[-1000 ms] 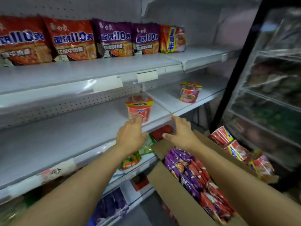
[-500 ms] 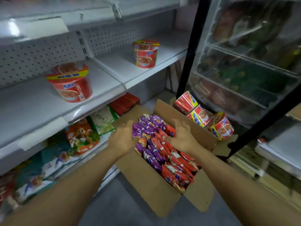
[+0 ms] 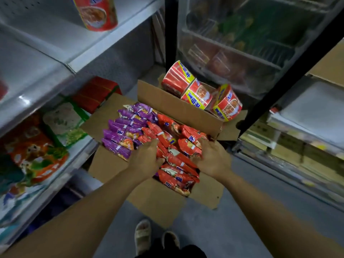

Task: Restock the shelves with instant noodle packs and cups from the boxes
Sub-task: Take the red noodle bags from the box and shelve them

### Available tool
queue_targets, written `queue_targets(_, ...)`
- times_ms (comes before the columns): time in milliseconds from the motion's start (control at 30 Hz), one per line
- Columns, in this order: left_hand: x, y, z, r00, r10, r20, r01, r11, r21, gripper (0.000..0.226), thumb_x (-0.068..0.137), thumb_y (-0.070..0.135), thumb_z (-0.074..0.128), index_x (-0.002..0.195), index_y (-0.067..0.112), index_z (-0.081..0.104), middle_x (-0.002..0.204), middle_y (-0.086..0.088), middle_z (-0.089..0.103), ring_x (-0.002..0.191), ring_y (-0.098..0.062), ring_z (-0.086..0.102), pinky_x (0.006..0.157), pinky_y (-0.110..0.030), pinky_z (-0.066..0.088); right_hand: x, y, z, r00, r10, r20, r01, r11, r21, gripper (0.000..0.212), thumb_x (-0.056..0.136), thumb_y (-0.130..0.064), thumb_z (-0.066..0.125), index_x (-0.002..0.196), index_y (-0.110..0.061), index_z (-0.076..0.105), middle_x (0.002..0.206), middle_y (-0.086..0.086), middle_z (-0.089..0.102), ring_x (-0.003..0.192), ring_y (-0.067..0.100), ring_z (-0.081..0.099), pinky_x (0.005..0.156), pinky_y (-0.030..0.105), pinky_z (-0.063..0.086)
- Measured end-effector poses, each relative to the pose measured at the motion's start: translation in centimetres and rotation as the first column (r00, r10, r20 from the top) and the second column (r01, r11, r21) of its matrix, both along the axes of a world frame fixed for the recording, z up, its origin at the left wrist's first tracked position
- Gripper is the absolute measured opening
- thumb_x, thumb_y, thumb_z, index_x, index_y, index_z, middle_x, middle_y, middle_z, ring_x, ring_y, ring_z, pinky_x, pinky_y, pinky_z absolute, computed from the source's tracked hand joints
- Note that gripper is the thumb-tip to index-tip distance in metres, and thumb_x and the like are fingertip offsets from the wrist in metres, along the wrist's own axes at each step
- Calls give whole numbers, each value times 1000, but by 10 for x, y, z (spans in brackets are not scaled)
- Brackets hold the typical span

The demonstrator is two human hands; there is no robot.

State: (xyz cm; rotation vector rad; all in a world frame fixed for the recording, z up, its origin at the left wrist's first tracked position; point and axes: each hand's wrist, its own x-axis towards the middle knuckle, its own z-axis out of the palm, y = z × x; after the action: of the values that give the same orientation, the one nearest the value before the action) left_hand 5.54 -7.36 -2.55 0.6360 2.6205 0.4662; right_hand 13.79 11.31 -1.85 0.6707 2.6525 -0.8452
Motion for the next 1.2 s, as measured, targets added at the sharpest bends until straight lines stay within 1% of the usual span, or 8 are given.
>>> queue_targets(133, -1, 23, -35, 985, -172, 12, 172, 983, -60, 61, 87, 35, 66, 138, 16, 38, 131, -6, 54, 118, -26, 52, 90, -38, 47, 8, 5, -37, 993, -120, 20, 122, 986, -118, 64, 84, -29, 67, 138, -15, 35, 132, 11, 46, 125, 31, 40, 100, 35, 35)
queue_targets(367, -14, 56, -94, 893, -448, -43, 439, 888, -134, 59, 86, 34, 67, 139, 19, 44, 139, -1, 50, 127, -22, 43, 103, -33, 32, 16, 14, -87, 974, -219, 49, 223, 969, -108, 71, 85, -29, 67, 144, -18, 29, 138, 10, 40, 129, 28, 33, 104, 34, 28)
queue_targets(500, -22, 70, -120, 844, -535, -36, 518, 831, -200, 53, 85, 34, 68, 133, 20, 50, 131, -2, 55, 122, -22, 47, 100, -33, 34, 14, 19, -106, 962, -274, 2, 272, 954, -125, 67, 85, -26, 66, 143, -18, 32, 137, 9, 42, 128, 27, 33, 101, 31, 28)
queue_targets(667, -28, 77, -139, 807, -587, -64, 561, 796, -228, 41, 85, 28, 68, 124, 20, 58, 120, -2, 57, 114, -22, 51, 90, -30, 39, 17, 22, -121, 942, -334, -8, 329, 931, -158, 64, 87, -27, 65, 141, -17, 33, 139, 8, 40, 130, 25, 31, 102, 33, 28)
queue_targets(833, -36, 84, -143, 779, -622, -85, 600, 778, -187, 33, 89, 24, 63, 121, 18, 60, 119, -1, 60, 110, -22, 54, 90, -30, 39, 21, 25, -125, 927, -375, 7, 370, 913, -170, 54, 91, -17, 58, 140, -12, 34, 139, 10, 40, 131, 27, 31, 105, 34, 27)
queue_targets(900, -40, 84, -141, 795, -600, -84, 583, 796, -163, 33, 90, 26, 62, 121, 18, 59, 120, 0, 61, 110, -21, 56, 90, -30, 40, 22, 26, -127, 923, -384, -1, 378, 910, -168, 50, 93, -12, 54, 140, -10, 36, 139, 11, 41, 131, 27, 33, 105, 35, 28)
queue_targets(1033, -45, 81, -124, 836, -544, -70, 533, 837, -125, 32, 92, 30, 60, 122, 18, 56, 117, -4, 65, 105, -27, 60, 82, -32, 44, 24, 31, -124, 886, -461, -52, 444, 874, -198, 45, 96, -9, 48, 139, -9, 39, 139, 13, 43, 131, 27, 37, 106, 37, 34)
queue_targets(1200, -48, 75, -97, 875, -483, -19, 482, 876, -22, 32, 93, 27, 60, 122, 15, 55, 112, -8, 65, 100, -28, 61, 76, -33, 46, 18, 32, -103, 863, -500, -73, 474, 851, -227, 41, 99, -15, 44, 139, -11, 40, 142, 10, 41, 131, 26, 39, 109, 43, 35)
